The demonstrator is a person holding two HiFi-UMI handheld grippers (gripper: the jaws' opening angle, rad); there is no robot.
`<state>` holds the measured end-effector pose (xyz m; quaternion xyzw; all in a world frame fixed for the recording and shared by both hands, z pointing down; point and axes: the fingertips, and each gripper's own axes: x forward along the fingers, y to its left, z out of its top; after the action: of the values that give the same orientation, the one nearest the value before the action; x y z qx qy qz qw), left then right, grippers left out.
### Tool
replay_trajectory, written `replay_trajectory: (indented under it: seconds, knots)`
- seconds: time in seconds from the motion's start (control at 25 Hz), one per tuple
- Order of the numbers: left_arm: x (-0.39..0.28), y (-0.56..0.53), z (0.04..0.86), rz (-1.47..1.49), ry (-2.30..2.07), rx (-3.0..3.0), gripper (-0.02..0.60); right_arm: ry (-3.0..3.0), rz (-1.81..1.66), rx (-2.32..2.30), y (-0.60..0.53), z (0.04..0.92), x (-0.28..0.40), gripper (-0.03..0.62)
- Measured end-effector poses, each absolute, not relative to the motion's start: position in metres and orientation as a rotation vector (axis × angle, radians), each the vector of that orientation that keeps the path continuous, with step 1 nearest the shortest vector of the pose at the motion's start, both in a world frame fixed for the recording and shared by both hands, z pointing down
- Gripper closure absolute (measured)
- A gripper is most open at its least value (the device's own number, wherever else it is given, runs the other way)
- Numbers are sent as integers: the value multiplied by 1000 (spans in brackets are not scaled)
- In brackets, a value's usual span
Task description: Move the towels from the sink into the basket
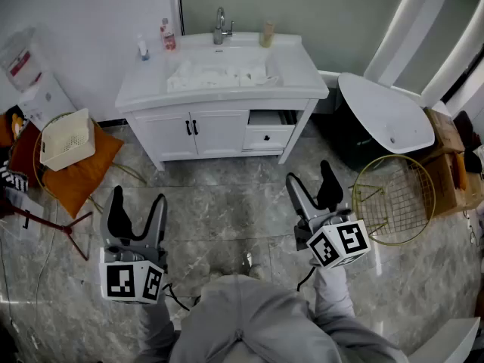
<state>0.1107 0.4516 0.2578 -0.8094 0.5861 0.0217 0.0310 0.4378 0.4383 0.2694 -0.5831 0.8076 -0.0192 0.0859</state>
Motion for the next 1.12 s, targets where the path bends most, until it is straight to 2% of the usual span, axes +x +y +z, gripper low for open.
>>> replay_trajectory:
  seconds: [0.6, 1.12]
  knots:
    - [103, 438, 264, 65, 1789, -2515, 176, 2363, -63, -1779, 431, 264, 431, 247]
    - [63, 407, 274, 79, 1689, -2596, 176, 2270, -65, -1877, 433, 272, 406, 249]
